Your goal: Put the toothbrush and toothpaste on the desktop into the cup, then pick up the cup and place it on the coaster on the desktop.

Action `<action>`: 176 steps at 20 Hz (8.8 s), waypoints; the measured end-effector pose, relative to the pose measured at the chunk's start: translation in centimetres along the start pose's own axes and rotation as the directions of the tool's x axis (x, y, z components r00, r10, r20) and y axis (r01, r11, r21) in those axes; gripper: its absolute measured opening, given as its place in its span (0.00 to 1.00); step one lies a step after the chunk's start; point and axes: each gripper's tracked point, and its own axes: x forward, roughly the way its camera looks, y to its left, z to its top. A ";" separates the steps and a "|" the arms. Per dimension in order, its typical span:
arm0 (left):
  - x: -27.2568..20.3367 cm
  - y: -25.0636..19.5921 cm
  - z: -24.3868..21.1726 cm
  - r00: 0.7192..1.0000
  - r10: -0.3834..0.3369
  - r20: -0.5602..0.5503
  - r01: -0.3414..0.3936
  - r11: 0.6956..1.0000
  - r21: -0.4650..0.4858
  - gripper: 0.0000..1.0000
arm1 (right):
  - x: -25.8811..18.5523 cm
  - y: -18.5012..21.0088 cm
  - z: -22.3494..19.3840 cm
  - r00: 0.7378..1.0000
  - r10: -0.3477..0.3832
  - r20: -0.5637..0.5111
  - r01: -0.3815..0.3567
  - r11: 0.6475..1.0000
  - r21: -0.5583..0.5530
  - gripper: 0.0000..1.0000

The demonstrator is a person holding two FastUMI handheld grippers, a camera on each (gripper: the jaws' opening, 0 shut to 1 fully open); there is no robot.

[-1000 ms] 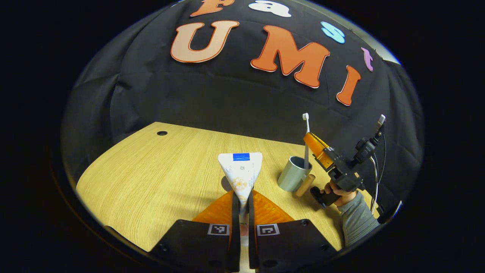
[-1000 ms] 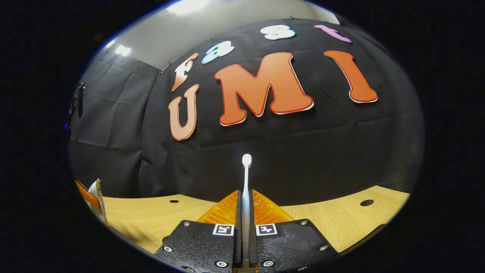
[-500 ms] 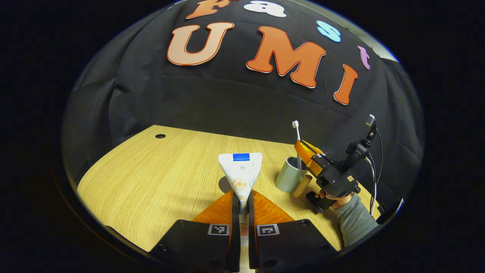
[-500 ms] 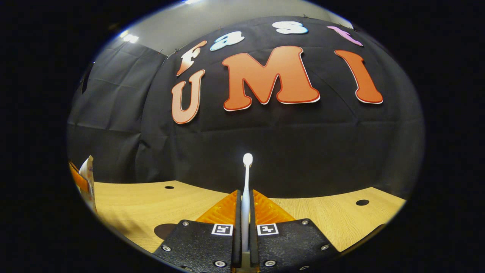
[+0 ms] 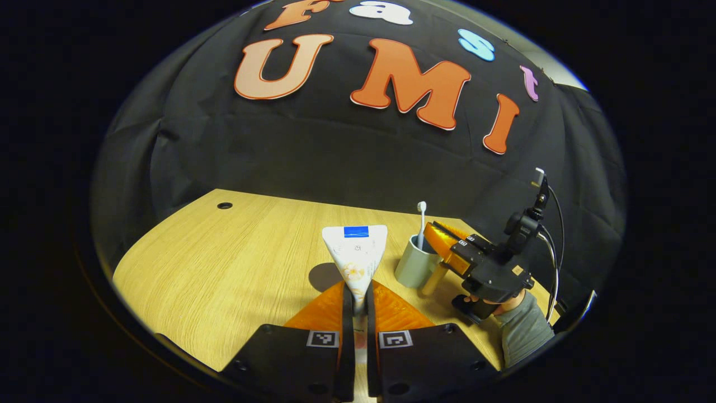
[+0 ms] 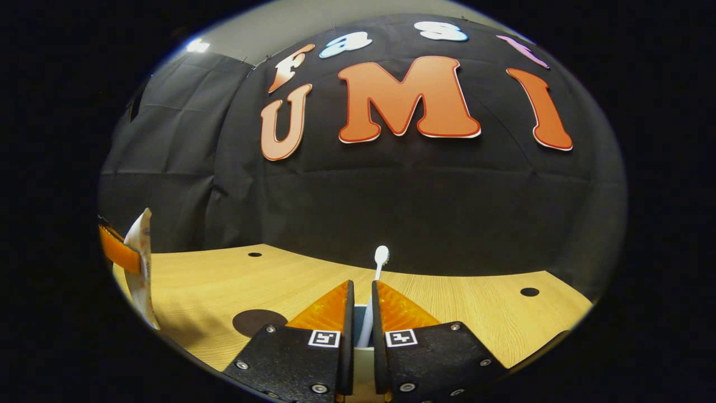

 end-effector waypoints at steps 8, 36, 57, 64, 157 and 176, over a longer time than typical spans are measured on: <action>2.5 -3.7 2.0 0.997 -0.072 0.042 0.071 0.997 0.022 0.12 | -3.7 0.6 2.0 0.999 0.042 0.004 -0.042 0.999 -0.025 0.53; 13.8 -13.4 9.4 0.904 -0.267 0.334 0.260 0.963 0.067 0.12 | -13.9 -4.5 2.4 0.999 -0.041 0.014 0.041 0.999 0.006 0.78; 17.8 -12.9 3.3 0.948 -0.238 0.209 0.214 0.968 0.132 0.14 | -13.4 -3.5 -1.0 0.995 -0.049 -0.082 0.055 0.996 0.070 0.80; 18.3 -12.9 2.3 0.966 -0.211 0.151 0.183 0.966 0.181 0.14 | -13.2 -2.7 -1.3 0.995 -0.041 -0.091 0.048 0.996 0.078 0.82; -2.2 10.7 0.4 0.959 0.174 0.222 -0.203 0.972 0.115 1.00 | -2.8 1.4 -6.7 0.595 0.033 -0.803 0.029 0.998 0.063 0.20; -4.3 14.9 -1.0 0.949 0.225 0.219 -0.239 0.970 0.040 0.98 | -1.9 1.0 -5.6 0.552 0.111 -0.826 -0.131 0.990 0.045 0.20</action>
